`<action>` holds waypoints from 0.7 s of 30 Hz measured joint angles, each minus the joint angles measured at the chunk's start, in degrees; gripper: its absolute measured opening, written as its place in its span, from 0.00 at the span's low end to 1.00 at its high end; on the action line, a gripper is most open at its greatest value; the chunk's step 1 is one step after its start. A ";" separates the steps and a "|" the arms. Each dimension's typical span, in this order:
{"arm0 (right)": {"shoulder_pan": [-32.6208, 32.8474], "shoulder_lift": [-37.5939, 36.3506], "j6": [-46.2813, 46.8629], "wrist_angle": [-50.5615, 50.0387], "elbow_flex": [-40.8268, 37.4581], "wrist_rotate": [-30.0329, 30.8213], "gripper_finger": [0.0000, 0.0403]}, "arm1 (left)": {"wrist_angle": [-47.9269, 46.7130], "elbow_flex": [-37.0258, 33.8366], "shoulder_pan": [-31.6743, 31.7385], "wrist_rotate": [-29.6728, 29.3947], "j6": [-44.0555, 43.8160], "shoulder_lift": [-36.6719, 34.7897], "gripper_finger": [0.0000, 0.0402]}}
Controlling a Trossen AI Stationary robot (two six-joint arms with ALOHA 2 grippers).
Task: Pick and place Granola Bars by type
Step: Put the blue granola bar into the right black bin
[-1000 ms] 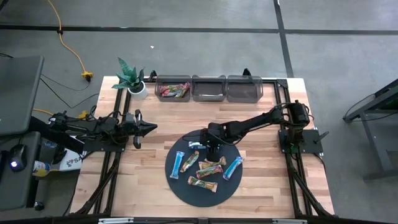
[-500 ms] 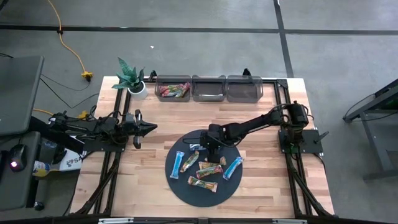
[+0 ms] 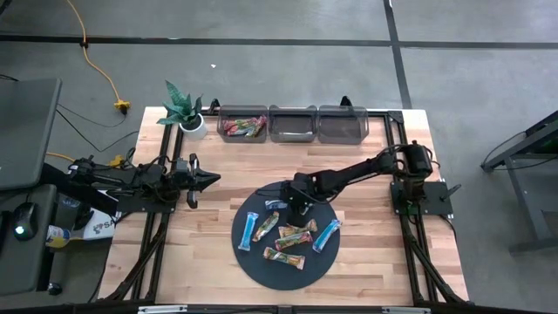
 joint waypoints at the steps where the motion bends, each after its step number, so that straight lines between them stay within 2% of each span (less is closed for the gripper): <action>1: -0.27 0.01 0.18 -0.01 0.42 -0.86 0.09 | 0.02 0.00 0.00 0.00 0.00 -0.01 0.00; 9: -3.97 0.00 0.17 -1.33 7.05 -7.28 0.08 | 0.00 0.01 0.00 0.00 0.00 0.00 0.00; 17: -9.79 0.00 1.09 -2.44 16.83 -22.94 0.08 | 0.00 0.01 0.00 0.00 0.00 0.00 0.00; 21: -12.09 0.00 -0.32 -4.18 23.14 -27.54 0.08 | 0.01 0.00 0.00 0.00 0.00 -0.01 0.00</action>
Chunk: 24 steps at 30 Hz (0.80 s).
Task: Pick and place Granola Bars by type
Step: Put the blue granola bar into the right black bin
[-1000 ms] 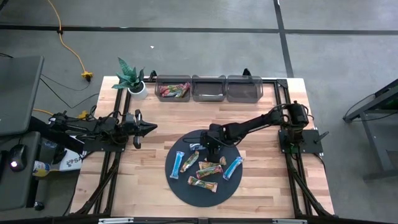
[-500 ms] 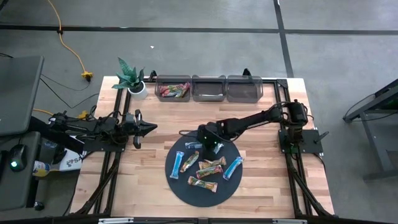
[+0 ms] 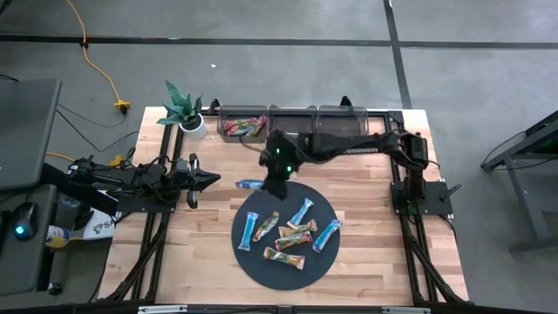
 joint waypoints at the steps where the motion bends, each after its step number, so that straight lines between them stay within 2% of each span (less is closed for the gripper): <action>1: -0.36 0.00 -0.93 -1.05 1.84 0.06 0.08 | 0.01 0.01 0.00 0.00 0.00 -0.01 0.00; 8: -2.93 -0.07 -8.38 -13.89 16.16 3.39 0.08 | 0.00 0.00 0.00 0.00 0.00 0.01 0.00; 16: -6.43 -0.11 -16.86 -35.05 31.27 15.93 0.08 | 0.01 -0.01 0.00 0.00 0.00 0.00 0.00; 24: -11.88 -0.15 -20.34 -53.41 38.48 26.38 0.08 | 0.00 -0.01 0.00 0.00 0.00 -0.01 0.00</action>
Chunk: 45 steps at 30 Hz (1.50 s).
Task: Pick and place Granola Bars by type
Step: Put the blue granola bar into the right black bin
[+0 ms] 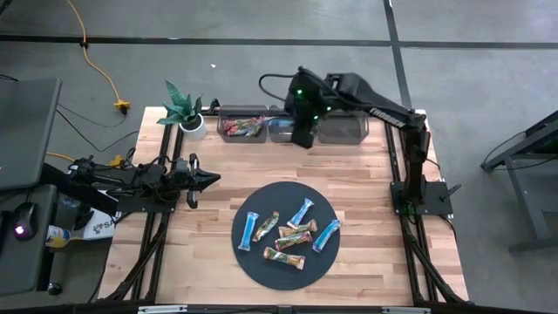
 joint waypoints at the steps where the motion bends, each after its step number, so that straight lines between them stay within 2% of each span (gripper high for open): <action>1: -0.73 0.00 -0.31 -2.00 0.11 1.21 0.08 | -0.01 0.02 0.00 0.00 0.00 0.02 0.00; 8: -6.96 0.00 -2.83 -12.15 -2.72 7.66 0.08 | -0.01 0.00 0.00 0.00 0.00 0.00 0.00; 14: -12.70 -0.70 -3.80 -12.15 -9.69 8.44 0.08 | 0.00 0.01 0.00 0.00 0.00 0.02 0.00; 23: -20.97 -0.87 -5.58 -10.99 -25.08 10.45 0.07 | -0.01 0.02 0.00 0.00 0.00 0.02 0.00; 28: -24.89 -0.87 -7.10 -7.15 -33.69 10.01 0.07 | 0.01 0.00 0.00 -0.02 0.00 0.00 0.00; 34: -27.72 -0.87 -10.82 2.34 -41.86 7.59 0.07 | -0.01 0.01 0.00 0.00 0.00 0.02 0.00; 41: -29.17 -0.87 -16.22 14.01 -46.59 0.62 0.08 | 0.00 0.01 0.00 -0.02 0.00 0.01 0.00; 45: -29.62 -0.87 -18.66 17.82 -47.13 -0.90 0.08 | 0.00 0.01 0.00 -0.01 0.00 0.01 0.00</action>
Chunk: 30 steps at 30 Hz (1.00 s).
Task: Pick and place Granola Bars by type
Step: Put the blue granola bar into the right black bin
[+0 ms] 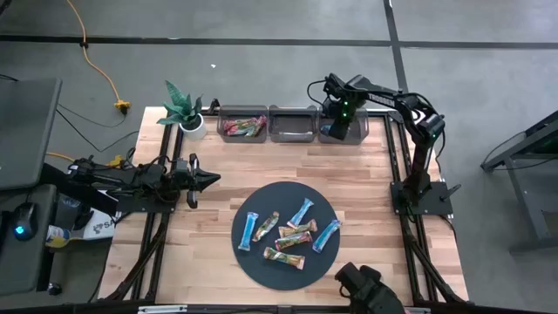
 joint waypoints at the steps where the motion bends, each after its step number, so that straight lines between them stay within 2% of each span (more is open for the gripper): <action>1: -0.11 0.00 -0.61 0.53 0.00 0.00 0.08 | 0.01 0.01 0.00 0.00 0.00 0.00 0.00; 6: -0.20 0.00 -1.84 1.99 0.00 0.41 0.10 | -0.01 0.00 0.00 -0.01 0.00 -0.01 0.00; 9: -0.20 0.00 -1.82 2.22 0.00 0.30 0.14 | -0.01 -0.01 0.00 0.01 0.00 0.01 0.00; 22: -0.16 0.00 4.26 -3.79 1.90 0.72 0.50 | -0.01 -0.01 0.00 0.00 0.00 0.00 0.00; 30: 1.72 -4.86 6.39 -8.15 8.89 -2.08 0.53 | 0.01 -0.01 0.00 -0.01 0.00 0.01 0.00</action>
